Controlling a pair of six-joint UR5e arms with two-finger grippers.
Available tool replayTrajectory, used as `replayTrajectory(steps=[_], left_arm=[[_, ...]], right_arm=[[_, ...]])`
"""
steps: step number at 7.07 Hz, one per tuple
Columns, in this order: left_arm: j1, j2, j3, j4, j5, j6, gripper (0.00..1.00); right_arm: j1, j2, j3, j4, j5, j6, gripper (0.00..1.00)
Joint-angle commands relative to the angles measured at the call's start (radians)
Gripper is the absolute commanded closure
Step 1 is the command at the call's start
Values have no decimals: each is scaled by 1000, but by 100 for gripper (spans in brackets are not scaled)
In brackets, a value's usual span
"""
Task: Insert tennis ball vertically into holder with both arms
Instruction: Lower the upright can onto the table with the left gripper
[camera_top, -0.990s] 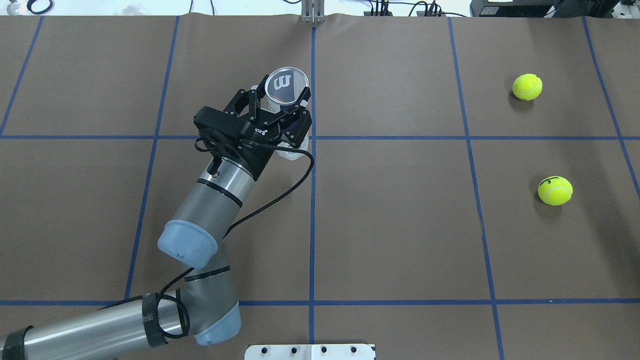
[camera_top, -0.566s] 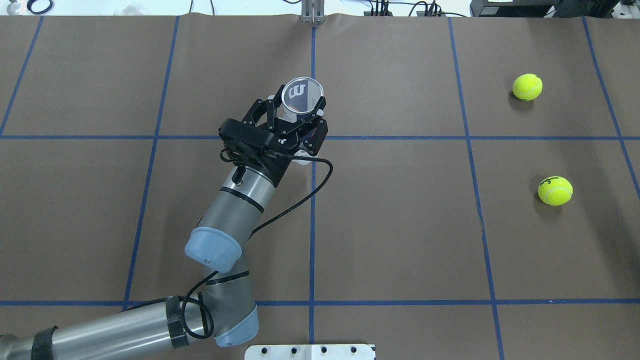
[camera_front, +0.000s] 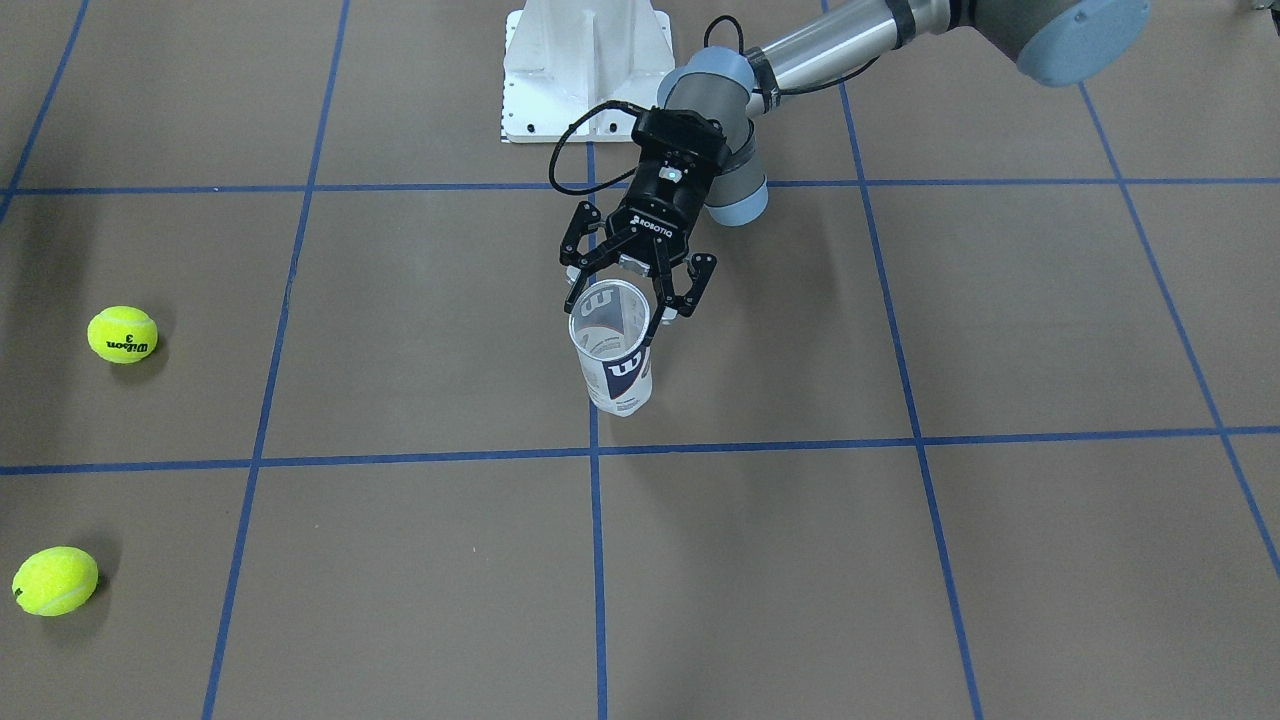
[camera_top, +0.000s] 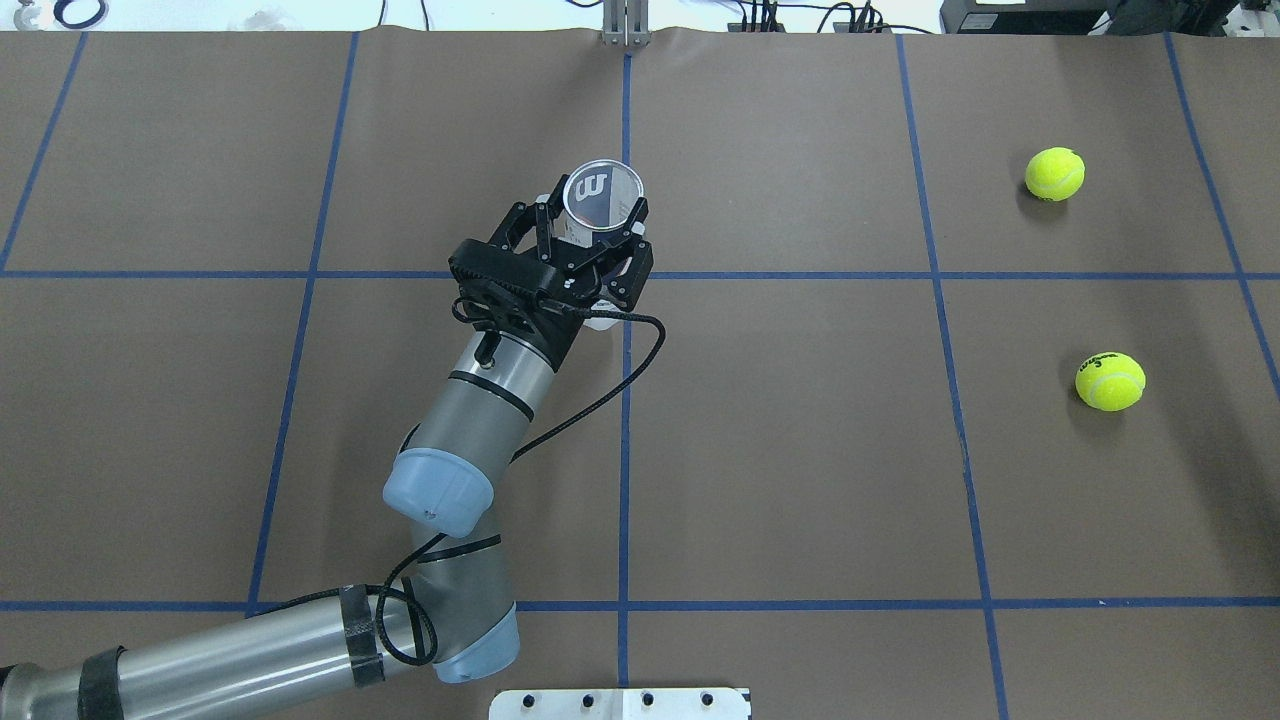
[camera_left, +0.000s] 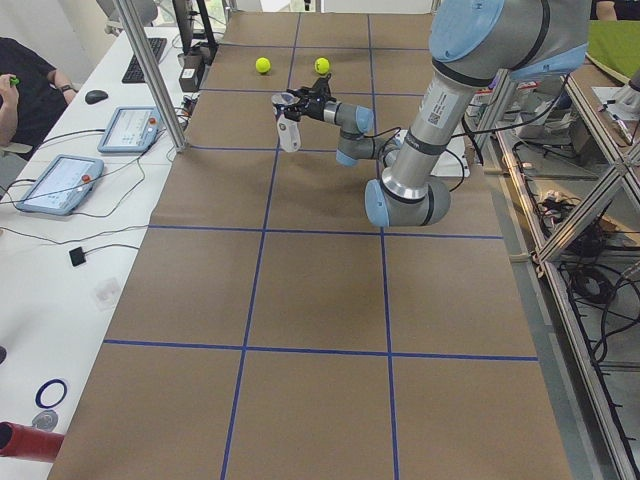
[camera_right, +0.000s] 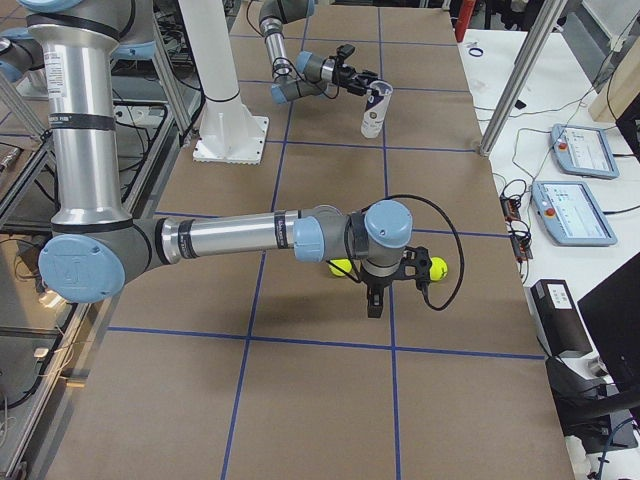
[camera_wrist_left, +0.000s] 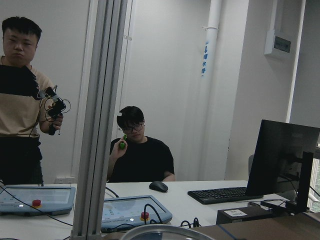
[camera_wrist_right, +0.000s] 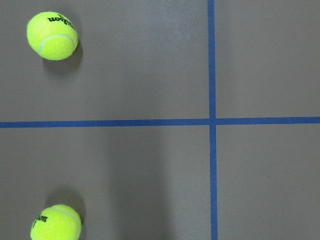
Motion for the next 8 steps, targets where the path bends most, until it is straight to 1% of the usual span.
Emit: replayTrajectory(steps=[1, 2, 3, 5, 7, 8], left_arm=[[4, -5, 19, -5, 0, -4, 72], [8, -5, 19, -5, 0, -4, 71], [11, -5, 20, -5, 0, -4, 64], [28, -5, 22, -5, -1, -4, 61], [31, 0, 24, -5, -1, -4, 60], [31, -2, 24, -3, -1, -2, 44]], right_arm=[[-4, 0, 0, 0, 0, 0, 0], [-5, 0, 0, 0, -1, 0, 0], [-7, 0, -2, 0, -1, 0, 0], [-11, 0, -3, 2, -1, 0, 0], [-13, 0, -5, 2, -2, 0, 0], [-14, 0, -6, 2, -3, 0, 0]])
